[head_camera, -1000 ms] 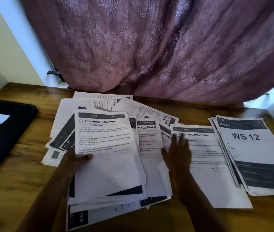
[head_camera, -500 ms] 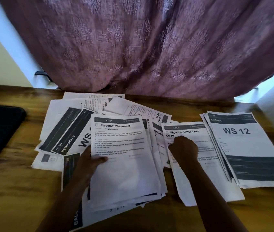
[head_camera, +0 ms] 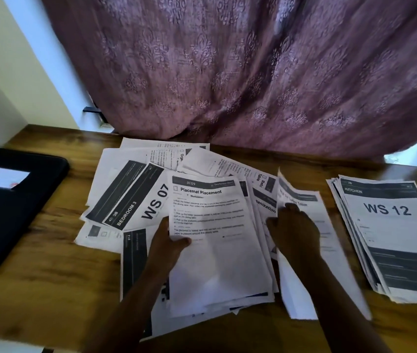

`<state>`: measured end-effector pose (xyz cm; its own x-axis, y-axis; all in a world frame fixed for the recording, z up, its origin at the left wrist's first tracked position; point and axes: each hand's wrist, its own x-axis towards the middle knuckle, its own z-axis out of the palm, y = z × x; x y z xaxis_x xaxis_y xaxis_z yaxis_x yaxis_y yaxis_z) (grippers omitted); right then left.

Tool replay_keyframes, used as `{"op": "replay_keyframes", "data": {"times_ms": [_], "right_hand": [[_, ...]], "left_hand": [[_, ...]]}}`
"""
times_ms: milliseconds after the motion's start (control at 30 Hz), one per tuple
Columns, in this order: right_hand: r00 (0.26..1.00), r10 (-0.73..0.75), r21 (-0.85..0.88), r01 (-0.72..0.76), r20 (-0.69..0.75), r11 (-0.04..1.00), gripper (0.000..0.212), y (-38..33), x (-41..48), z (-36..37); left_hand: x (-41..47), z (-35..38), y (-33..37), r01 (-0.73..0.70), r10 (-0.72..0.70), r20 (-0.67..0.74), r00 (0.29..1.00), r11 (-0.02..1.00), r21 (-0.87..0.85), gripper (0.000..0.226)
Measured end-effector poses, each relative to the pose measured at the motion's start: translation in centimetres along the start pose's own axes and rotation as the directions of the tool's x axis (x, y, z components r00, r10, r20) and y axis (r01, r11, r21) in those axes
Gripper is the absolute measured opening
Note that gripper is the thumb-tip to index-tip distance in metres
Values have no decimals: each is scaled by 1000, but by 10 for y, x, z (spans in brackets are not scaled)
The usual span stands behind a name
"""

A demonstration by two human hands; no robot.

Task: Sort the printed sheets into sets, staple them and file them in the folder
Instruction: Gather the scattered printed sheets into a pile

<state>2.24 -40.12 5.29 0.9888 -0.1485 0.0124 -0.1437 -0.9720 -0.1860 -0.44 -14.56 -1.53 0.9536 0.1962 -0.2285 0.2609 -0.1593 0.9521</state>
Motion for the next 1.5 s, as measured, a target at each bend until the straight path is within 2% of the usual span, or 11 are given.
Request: {"op": "replay_keyframes", "data": {"times_ms": [200, 367, 533, 633, 700, 767, 867, 933, 1267, 1367, 1500], "right_hand": [[939, -344, 247, 332, 7, 910, 51, -105, 7, 22], [891, -323, 707, 3, 319, 707, 25, -144, 21, 65], [989, -143, 939, 14, 38, 344, 12, -121, 17, 35], [959, -250, 905, 218, -130, 366, 16, -118, 1, 16], [853, -507, 797, 392, -127, 459, 5, -122, -17, 19], [625, -771, 626, 556, 118, 547, 41, -132, -42, 35], [291, -898, 271, 882, 331, 385, 100, -147, -84, 73], [240, -881, 146, 935, 408, 322, 110, -153, -100, 92], [350, -930, 84, 929, 109, 359, 60, -150, -114, 101], [538, -843, 325, 802, -28, 501, 20, -157, -106, 81], [776, -621, 394, 607, -109, 690, 22, -164, -74, 24]], "left_hand": [[-4, 7, 14, 147, -149, 12, 989, 961, -235, 33], [8, -9, 14, 176, -161, 86, 983, 963, -205, 46], [9, -54, 19, -27, 5, -136, 991, 987, -161, 44], [9, -136, 14, -94, 44, -314, 948, 985, -145, 35], [4, -194, 2, -73, -4, -414, 910, 982, -172, 45], [-5, -231, -10, -77, -38, -500, 865, 975, -208, 43], [-25, -258, -20, -45, -96, -559, 823, 972, -232, 31], [-34, -270, -29, -23, -133, -563, 816, 965, -261, 32], [-45, -268, -48, -17, -206, -522, 828, 921, -390, 45], [-44, -264, -48, -23, -219, -513, 830, 906, -423, 49], [-43, -254, -43, -42, -215, -534, 818, 903, -428, 53]]}}
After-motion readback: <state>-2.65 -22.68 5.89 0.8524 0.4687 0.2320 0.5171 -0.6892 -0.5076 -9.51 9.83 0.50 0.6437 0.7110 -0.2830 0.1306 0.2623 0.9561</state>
